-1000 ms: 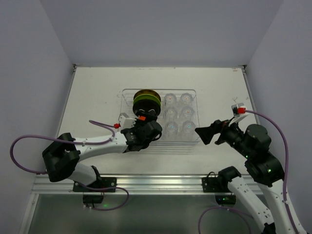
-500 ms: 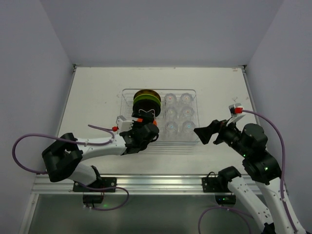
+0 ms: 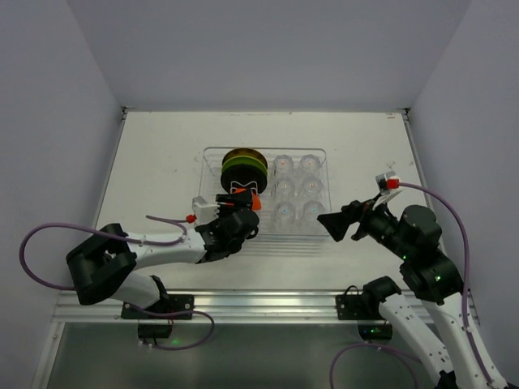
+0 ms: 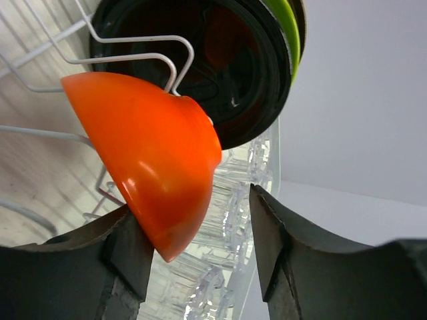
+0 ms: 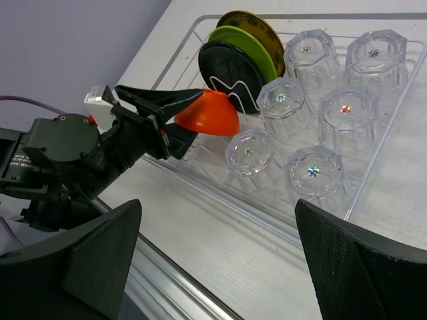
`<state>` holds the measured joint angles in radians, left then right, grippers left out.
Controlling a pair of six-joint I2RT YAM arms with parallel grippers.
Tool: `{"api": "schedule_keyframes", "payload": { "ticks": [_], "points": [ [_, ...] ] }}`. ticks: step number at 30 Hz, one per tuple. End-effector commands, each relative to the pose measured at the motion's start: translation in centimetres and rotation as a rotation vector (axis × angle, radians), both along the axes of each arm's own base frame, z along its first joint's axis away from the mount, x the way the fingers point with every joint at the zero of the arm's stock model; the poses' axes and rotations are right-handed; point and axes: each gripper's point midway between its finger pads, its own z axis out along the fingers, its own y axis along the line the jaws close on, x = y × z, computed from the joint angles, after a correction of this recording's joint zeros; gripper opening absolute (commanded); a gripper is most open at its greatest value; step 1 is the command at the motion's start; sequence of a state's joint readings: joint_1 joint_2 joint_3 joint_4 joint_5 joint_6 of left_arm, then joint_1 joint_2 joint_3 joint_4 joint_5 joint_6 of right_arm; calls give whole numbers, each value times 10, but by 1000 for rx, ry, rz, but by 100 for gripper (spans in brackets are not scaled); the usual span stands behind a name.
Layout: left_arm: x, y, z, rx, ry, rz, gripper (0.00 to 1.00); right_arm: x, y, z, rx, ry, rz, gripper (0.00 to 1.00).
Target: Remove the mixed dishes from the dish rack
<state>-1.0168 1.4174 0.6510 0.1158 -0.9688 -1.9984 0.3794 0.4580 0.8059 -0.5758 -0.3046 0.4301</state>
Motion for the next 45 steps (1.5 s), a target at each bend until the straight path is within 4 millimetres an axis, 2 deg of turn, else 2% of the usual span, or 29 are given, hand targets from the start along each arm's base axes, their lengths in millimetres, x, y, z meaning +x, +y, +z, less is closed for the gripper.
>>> {"api": "schedule_keyframes", "payload": {
  "ticks": [1,3,6,9,11,13,21,27,30,31,35,38,41,43,45],
  "points": [
    [7,12,37,-188,-115,104,57,0,4,5,38,-23,15,99],
    [6,14,36,-178,-118,103,51,0,4,-1,40,-16,9,99],
    [4,15,37,-191,-121,99,48,-2,3,-6,55,-17,3,99],
    [3,17,37,-181,-121,102,40,-4,4,-2,62,-23,10,99],
    [2,18,38,-189,-125,107,32,-5,2,3,61,-29,0,99],
    [3,15,43,-193,-137,100,28,-4,2,3,73,-30,-7,99],
    [3,25,54,-174,-170,143,27,-1,1,6,95,-34,-28,99],
    [4,21,70,-202,-209,128,20,1,-4,7,95,-39,-57,99],
    [8,21,85,-143,-232,121,16,5,-1,7,108,-19,-61,99],
    [7,25,90,-142,-235,128,11,5,0,8,107,-20,-52,99],
    [6,28,104,-160,-285,124,1,6,-1,4,106,-7,-62,99],
    [9,19,114,-148,-310,98,0,4,-3,8,116,-24,-74,99],
    [10,13,114,-154,-305,83,0,2,-5,8,109,-26,-78,99],
    [8,15,112,-147,-305,76,0,1,-7,7,97,-23,-86,99],
    [6,17,119,-126,-316,68,0,2,-9,4,89,-23,-92,99]
  ]
}}
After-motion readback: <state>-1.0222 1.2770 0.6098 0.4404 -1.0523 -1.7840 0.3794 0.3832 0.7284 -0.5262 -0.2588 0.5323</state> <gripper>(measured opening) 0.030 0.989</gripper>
